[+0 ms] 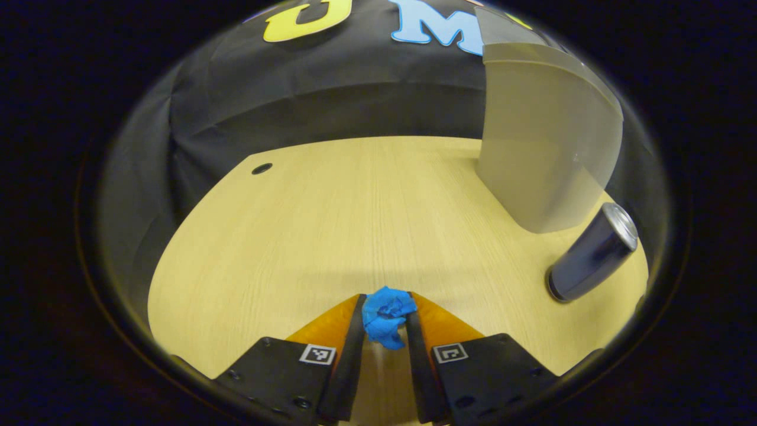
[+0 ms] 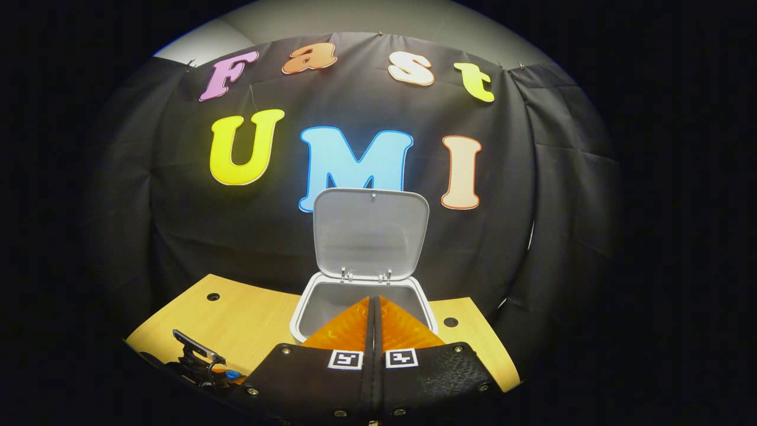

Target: Press the lid of the desktop garbage bin to open it, pick up the crumpled paper on the desktop and throw it into the bin, then pick up the pop can on the desktop and drop it into the bin, and finally close the garbage bin lid.

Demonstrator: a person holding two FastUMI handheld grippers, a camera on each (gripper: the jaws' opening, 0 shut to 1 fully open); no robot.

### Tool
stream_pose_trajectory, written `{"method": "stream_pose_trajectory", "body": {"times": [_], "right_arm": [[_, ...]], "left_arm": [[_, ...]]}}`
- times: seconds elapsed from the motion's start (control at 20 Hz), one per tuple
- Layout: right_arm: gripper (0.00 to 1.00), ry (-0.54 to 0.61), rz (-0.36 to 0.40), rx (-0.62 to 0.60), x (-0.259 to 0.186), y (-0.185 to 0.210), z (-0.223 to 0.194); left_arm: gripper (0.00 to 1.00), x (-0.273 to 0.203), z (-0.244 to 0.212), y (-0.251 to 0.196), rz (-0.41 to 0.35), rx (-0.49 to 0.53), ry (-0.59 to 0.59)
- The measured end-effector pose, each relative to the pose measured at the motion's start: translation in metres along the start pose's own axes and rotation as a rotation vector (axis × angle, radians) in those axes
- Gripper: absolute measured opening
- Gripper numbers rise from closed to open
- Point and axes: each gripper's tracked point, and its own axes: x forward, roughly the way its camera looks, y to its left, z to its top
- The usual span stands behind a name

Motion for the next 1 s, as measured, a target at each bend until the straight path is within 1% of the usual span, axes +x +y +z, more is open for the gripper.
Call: {"method": "stream_pose_trajectory", "body": {"times": [0.05, 0.1, 0.15, 0.25, 0.3, 0.4, 0.45, 0.5, 0.65, 0.7, 0.75, 1.0], "right_arm": [[0.0, 0.002, 0.002, 0.001, 0.0, 0.0, -0.001], [0.0, 0.002, 0.003, 0.002, 0.0, 0.001, -0.001], [0.0, 0.003, 0.005, 0.002, 0.001, 0.001, -0.001], [0.0, 0.004, 0.007, 0.005, 0.0, 0.001, -0.003], [0.0, 0.004, 0.008, 0.008, 0.0, 0.001, -0.002], [0.0, 0.002, 0.009, 0.011, -0.003, 0.001, -0.004], [0.0, 0.003, 0.01, 0.013, -0.004, 0.001, -0.004], [0.0, 0.002, 0.009, 0.014, -0.005, 0.0, -0.005], [0.0, 0.005, 0.002, 0.018, -0.011, -0.005, -0.009], [0.0, 0.005, -0.003, 0.019, -0.014, -0.007, -0.01], [0.0, 0.005, -0.007, 0.02, -0.016, -0.009, -0.012], [0.0, 0.019, -0.031, 0.037, -0.025, -0.021, -0.023]], "left_arm": [[0.47, -0.002, 0.0, 0.0, 0.0, -0.003, 0.006], [0.4, -0.003, 0.001, -0.002, 0.001, -0.004, 0.004], [0.46, -0.006, 0.007, -0.002, 0.0, -0.002, -0.006], [0.46, -0.013, 0.024, -0.007, -0.005, 0.005, -0.042], [0.39, -0.017, 0.036, -0.009, -0.009, 0.011, -0.066], [0.39, -0.025, 0.064, -0.017, -0.022, 0.026, -0.124], [0.46, -0.029, 0.078, -0.021, -0.028, 0.039, -0.156], [0.39, -0.034, 0.091, -0.026, -0.034, 0.058, -0.185], [0.39, -0.048, 0.126, -0.042, -0.064, 0.081, -0.254], [0.31, -0.051, 0.137, -0.048, -0.072, 0.081, -0.273], [0.39, -0.057, 0.149, -0.053, -0.081, 0.08, -0.295], [0.39, -0.095, 0.222, -0.085, -0.139, 0.087, -0.439]]}}
